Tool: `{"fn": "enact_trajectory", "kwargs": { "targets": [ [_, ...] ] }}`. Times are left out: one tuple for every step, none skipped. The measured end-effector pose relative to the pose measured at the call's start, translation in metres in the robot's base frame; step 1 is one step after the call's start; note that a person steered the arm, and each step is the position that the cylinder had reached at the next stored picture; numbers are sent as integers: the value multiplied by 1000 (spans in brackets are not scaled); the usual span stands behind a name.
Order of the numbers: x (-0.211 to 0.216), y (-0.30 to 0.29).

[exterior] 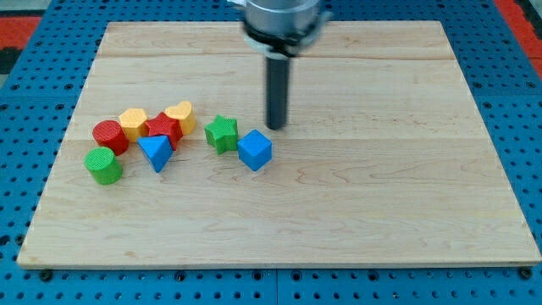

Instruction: Move the yellow heart diagonally bottom right to the red star

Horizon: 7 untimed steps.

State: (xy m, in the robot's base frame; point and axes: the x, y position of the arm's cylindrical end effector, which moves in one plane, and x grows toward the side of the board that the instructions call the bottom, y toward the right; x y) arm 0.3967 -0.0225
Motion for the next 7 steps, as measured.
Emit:
{"fn": "enact_trajectory", "kwargs": {
  "targets": [
    [-64,-65],
    [-43,-167],
    [9,-128],
    [50,-59],
    [68,-30],
    [14,-61],
    [-35,-108]
  ]
}}
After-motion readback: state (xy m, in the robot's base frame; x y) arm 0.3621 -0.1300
